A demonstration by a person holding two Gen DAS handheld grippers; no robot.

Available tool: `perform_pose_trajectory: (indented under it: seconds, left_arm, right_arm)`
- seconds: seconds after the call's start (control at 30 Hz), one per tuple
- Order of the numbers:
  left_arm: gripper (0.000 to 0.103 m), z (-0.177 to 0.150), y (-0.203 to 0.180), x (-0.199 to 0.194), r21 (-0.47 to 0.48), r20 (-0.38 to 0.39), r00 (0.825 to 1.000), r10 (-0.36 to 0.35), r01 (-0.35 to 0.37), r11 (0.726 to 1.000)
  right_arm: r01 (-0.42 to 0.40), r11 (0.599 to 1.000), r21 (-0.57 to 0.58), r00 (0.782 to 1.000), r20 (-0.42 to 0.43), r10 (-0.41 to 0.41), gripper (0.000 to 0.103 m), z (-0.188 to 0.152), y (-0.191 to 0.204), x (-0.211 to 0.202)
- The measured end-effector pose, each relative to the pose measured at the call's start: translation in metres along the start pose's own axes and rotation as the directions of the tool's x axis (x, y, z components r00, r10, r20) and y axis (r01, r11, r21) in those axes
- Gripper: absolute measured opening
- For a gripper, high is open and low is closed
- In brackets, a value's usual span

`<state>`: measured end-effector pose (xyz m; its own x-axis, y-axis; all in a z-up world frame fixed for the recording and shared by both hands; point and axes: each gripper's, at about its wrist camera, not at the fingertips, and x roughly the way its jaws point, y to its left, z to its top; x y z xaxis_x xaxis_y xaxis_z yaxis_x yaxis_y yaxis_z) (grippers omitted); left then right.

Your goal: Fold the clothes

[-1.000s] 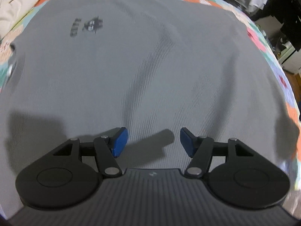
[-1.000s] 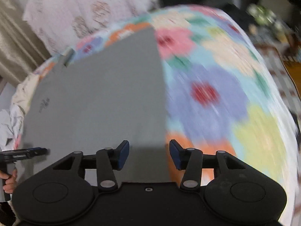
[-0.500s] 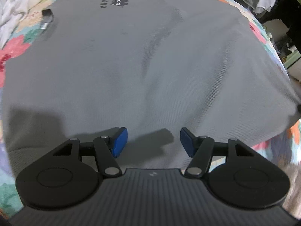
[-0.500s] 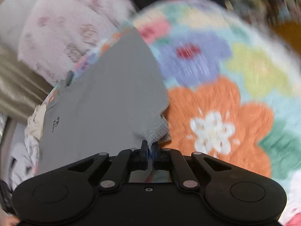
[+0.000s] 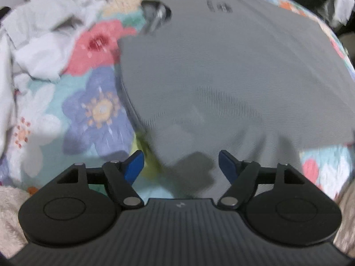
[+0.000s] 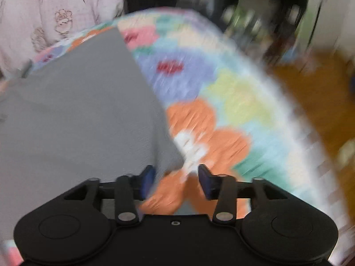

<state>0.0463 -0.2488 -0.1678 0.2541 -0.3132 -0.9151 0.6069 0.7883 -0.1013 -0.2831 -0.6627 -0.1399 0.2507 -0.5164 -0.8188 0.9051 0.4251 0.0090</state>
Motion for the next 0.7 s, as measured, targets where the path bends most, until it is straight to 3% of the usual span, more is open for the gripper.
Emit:
perform_pose_trajectory:
  seconds: [0.03,0.07,0.17,0.27,0.33,0.4,0.43,0.47,0.5,0.53,0.6,0.7]
  left_arm:
    - [0.074,-0.002,-0.001,0.004,0.010,-0.036,0.999,-0.014,0.015,1.000]
    - [0.074,-0.004,0.000,0.006,0.018,-0.046,0.999,-0.024,0.025,1.000]
    - [0.075,-0.011,-0.002,0.013,0.026,-0.078,0.995,-0.067,0.069,0.997]
    - [0.076,-0.018,0.004,0.021,-0.038,-0.126,0.978,-0.168,0.164,0.986]
    - [0.076,-0.025,0.008,0.028,-0.054,-0.115,0.971,-0.210,0.205,0.977]
    - [0.073,-0.031,0.008,0.027,-0.026,-0.081,0.976,-0.204,0.203,0.979]
    - [0.065,-0.033,0.006,0.023,-0.004,-0.059,0.979,-0.197,0.197,0.980]
    - [0.046,-0.033,0.005,0.021,0.017,-0.044,0.979,-0.199,0.200,0.980]
    - [0.016,-0.034,0.003,0.018,0.038,-0.030,0.979,-0.201,0.202,0.979]
    - [0.003,-0.034,0.005,0.017,0.032,-0.027,0.973,-0.231,0.232,0.972]
    - [0.001,-0.033,0.010,0.016,0.008,-0.015,0.956,-0.294,0.294,0.956]
    - [0.001,-0.032,0.012,0.007,0.014,0.054,0.955,-0.292,0.291,0.957]
  right_arm:
    - [0.026,1.000,-0.011,1.000,0.011,-0.026,0.054,-0.001,0.010,-0.007]
    - [-0.004,1.000,-0.021,1.000,0.019,0.005,0.054,-0.001,0.021,-0.016]
    - [-0.210,0.975,-0.065,0.977,0.016,0.212,0.054,-0.005,0.062,-0.046]
    - [-0.452,0.876,-0.167,0.892,-0.066,0.448,0.059,-0.010,0.115,-0.068]
    - [-0.561,0.795,-0.230,0.827,-0.118,0.549,0.064,-0.017,0.148,-0.077]
    - [-0.642,0.722,-0.258,0.767,-0.185,0.615,0.069,-0.028,0.176,-0.076]
    - [-0.660,0.706,-0.257,0.751,-0.220,0.622,0.069,-0.034,0.188,-0.070]
    - [-0.663,0.705,-0.252,0.748,-0.245,0.616,0.069,-0.042,0.196,-0.065]
    - [-0.659,0.711,-0.246,0.751,-0.270,0.603,0.069,-0.052,0.203,-0.058]
    - [-0.659,0.715,-0.232,0.748,-0.294,0.595,0.069,-0.061,0.206,-0.050]
    - [-0.664,0.721,-0.197,0.736,-0.338,0.586,0.069,-0.078,0.208,-0.035]
    - [-0.667,0.730,-0.148,0.719,-0.383,0.580,0.069,-0.100,0.204,-0.027]
